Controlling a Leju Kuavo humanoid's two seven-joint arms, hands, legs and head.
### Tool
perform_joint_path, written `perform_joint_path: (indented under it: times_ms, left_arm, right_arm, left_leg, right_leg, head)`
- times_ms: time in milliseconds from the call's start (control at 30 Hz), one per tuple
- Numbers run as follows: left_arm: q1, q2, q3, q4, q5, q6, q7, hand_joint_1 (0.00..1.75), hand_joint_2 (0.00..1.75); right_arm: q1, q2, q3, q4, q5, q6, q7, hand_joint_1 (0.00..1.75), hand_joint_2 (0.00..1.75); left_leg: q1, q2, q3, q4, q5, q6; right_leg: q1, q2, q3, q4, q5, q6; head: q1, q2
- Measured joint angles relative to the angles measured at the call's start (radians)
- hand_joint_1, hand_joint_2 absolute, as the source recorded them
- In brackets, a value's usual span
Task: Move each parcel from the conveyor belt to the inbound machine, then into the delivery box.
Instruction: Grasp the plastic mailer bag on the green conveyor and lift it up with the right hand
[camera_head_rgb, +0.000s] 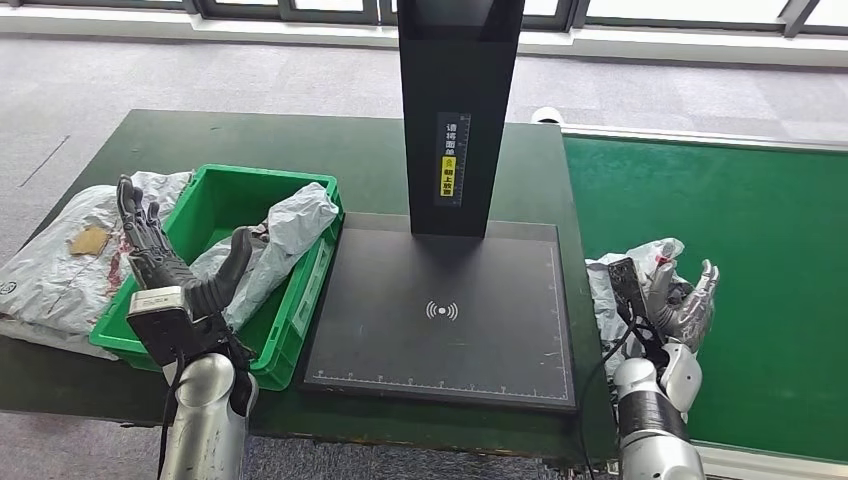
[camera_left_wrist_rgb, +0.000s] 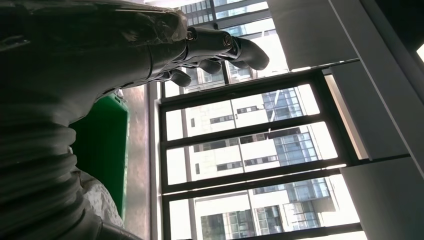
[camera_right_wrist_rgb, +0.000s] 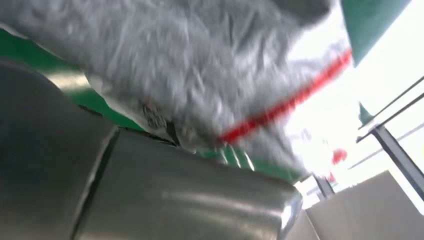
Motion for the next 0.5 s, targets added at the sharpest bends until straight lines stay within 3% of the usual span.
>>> perform_joint_path:
  times_ms: [367,500]
  left_arm:
    - [0.001,0.000,0.005,0.001,-0.017,-0.001,0.001,0.00,1.75]
    - [0.002,0.000,0.008,-0.001,-0.019,-0.003,0.004,0.00,1.75]
  right_arm:
    - [-0.045,-0.036,0.000,0.152,0.072,0.094,0.190,0.00,1.75]
    - [-0.050,-0.040,0.000,0.174,0.094,0.132,0.221,1.75,1.75]
  left_leg:
    - [0.000,0.000,0.000,0.000,0.000,0.000]
    - [0.000,0.000,0.000,0.000,0.000,0.000]
  right_leg:
    - [0.000,0.000,0.000,0.000,0.000,0.000]
    - [0.000,0.000,0.000,0.000,0.000,0.000]
  head:
    - [0.000,0.000]
    - [0.000,0.000]
